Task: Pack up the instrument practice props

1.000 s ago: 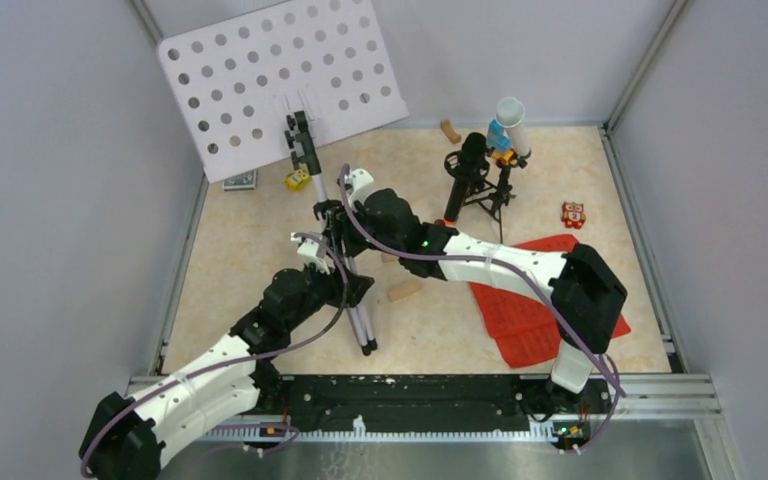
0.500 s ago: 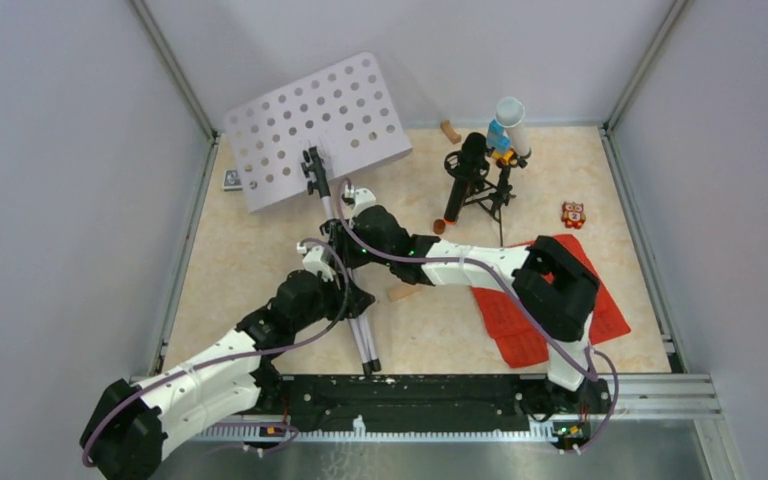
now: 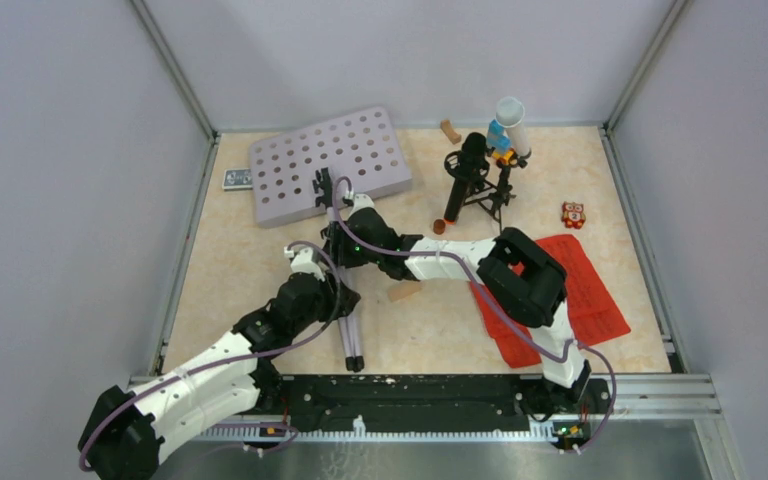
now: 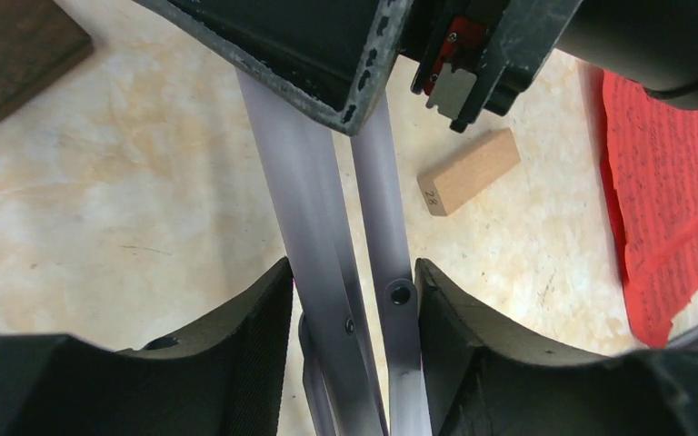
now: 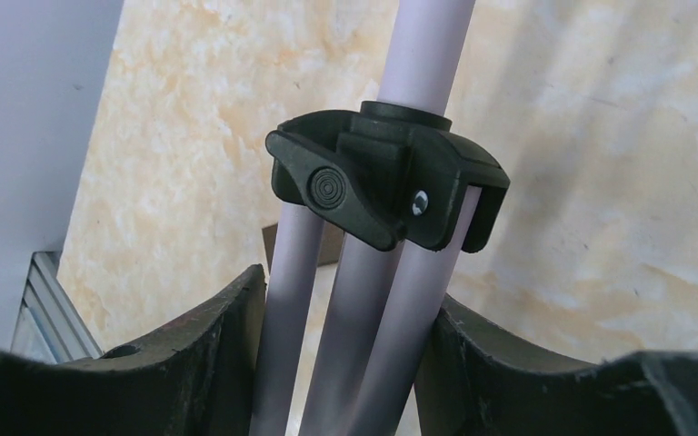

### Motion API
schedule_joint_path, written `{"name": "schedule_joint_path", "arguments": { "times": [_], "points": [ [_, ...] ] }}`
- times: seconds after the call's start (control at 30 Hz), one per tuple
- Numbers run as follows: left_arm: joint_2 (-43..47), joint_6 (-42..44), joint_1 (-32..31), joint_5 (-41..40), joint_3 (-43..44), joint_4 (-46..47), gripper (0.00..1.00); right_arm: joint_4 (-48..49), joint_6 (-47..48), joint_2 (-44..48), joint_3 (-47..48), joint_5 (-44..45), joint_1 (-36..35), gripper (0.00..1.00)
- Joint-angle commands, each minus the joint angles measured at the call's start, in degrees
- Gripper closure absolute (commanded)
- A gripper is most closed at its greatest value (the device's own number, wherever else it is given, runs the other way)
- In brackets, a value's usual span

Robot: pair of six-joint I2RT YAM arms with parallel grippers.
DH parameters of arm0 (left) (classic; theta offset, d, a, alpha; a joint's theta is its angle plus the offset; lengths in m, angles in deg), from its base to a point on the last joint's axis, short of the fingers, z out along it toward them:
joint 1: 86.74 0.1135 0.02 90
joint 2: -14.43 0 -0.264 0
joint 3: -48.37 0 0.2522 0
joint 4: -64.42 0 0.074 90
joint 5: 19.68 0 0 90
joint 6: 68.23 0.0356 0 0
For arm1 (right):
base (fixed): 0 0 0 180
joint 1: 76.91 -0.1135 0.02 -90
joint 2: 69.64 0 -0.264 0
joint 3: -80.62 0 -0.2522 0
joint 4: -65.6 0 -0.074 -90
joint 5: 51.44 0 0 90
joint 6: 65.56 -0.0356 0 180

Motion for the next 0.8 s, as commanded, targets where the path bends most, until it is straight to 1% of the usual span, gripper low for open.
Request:
{"name": "schedule_joint_path", "arguments": {
  "times": [0.0,0.17,0.2,0.23,0.27,0.33,0.37,0.47,0.5,0.53,0.7,0.77],
  "points": [
    [1.05,2.93,0.57,-6.44,3.53,-4.7,0.69,7.92,11.5,-0.83,6.7,1.07,3.78,1.0],
    [-0.8,3.92,0.64,-9.98,8.16,-8.44,0.17,6.26,11.34,-3.84,10.68,-0.13,6.21,0.81],
    [-1.04,4.19,0.66,-10.49,9.04,-9.24,0.08,5.93,11.39,-4.45,11.63,-0.68,6.73,0.78],
    [-1.19,4.42,0.66,-11.17,9.77,-9.99,0.04,5.39,11.64,-4.93,12.63,-1.39,7.17,0.74],
    [-1.15,4.58,0.7,-11.57,10.58,-10.96,0.02,4.77,12.29,-5.33,13.42,-2.49,7.51,0.68],
    [-0.75,5.08,0.74,-12.16,12.12,-12.65,0.01,3.71,13.92,-5.34,14.18,-4.1,7.89,0.56],
    [-0.27,5.2,0.75,-12.53,12.91,-13.7,0.01,3.37,14.82,-4.81,13.76,-4.25,7.99,0.47],
    [0.96,4.64,0.71,-14.54,15.72,-17.49,0.01,3.1,17.04,-1.5,10.44,-3.48,7.95,0.3],
    [1.25,4.11,0.74,-15.42,16.77,-19.11,0.01,2.65,17.84,-0.16,9.18,-2.92,7.95,0.23],
    [1.59,4.19,0.75,-15.92,18.0,-20.76,0.01,1.93,18.86,1.48,7.82,-2.25,7.95,0.18],
    [2.99,11.22,0.71,-13.99,24.18,-22.63,0.01,-0.85,24.33,13.02,-1.43,4.04,7.95,0.16],
    [2.69,13.83,0.7,-14.42,26.97,-24.28,0.01,-7.11,25.62,17.08,-2.23,5.37,7.95,0.15]
  ]
}}
